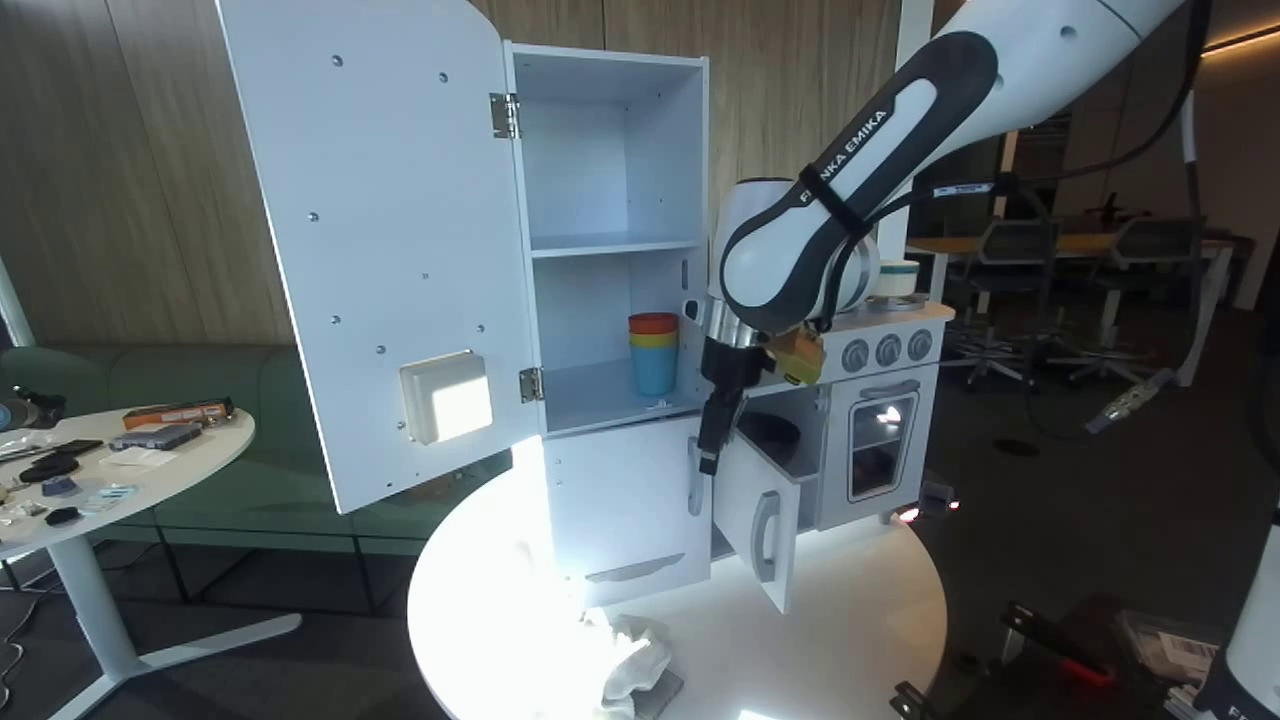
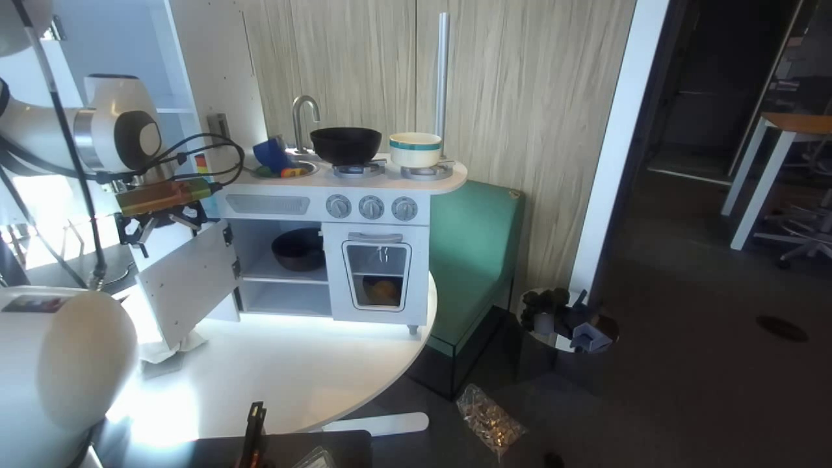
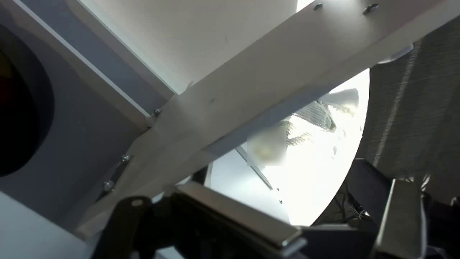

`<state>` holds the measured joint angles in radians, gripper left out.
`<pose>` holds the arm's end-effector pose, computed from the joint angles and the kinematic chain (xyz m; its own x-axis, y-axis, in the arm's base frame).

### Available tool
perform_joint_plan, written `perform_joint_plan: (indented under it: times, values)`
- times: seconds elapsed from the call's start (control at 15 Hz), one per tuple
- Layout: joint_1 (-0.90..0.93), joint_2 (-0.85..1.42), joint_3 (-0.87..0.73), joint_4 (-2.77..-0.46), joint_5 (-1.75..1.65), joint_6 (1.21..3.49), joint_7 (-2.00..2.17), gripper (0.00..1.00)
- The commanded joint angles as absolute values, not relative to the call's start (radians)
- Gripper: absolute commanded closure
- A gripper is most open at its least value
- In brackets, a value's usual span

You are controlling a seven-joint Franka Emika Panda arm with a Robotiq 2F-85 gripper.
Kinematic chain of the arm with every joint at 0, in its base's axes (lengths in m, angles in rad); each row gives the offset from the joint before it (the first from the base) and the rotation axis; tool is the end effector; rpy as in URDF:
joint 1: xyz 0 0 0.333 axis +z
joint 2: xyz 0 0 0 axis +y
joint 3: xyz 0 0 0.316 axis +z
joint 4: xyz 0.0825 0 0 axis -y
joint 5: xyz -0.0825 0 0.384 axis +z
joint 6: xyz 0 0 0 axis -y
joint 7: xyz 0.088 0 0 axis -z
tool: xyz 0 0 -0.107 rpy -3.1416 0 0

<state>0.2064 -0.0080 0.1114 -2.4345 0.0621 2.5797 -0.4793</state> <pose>0.4728 0.1544 0.3214 0.7232 0.6735 0.1528 0.6772 -0.7350 0.0346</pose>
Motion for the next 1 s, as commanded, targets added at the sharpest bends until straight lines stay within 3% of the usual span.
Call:
perform_joint_plan:
  times: [0.0, 0.4, 0.93]
  values:
    - [0.169, -0.031, 0.114, -2.483, 0.054, 2.615, -0.417, 0.00]
    - [0.140, -0.049, 0.113, -2.537, -0.004, 2.667, -0.339, 0.00]
    - [0.160, -0.034, 0.158, -2.426, -0.242, 2.670, -0.302, 0.00]
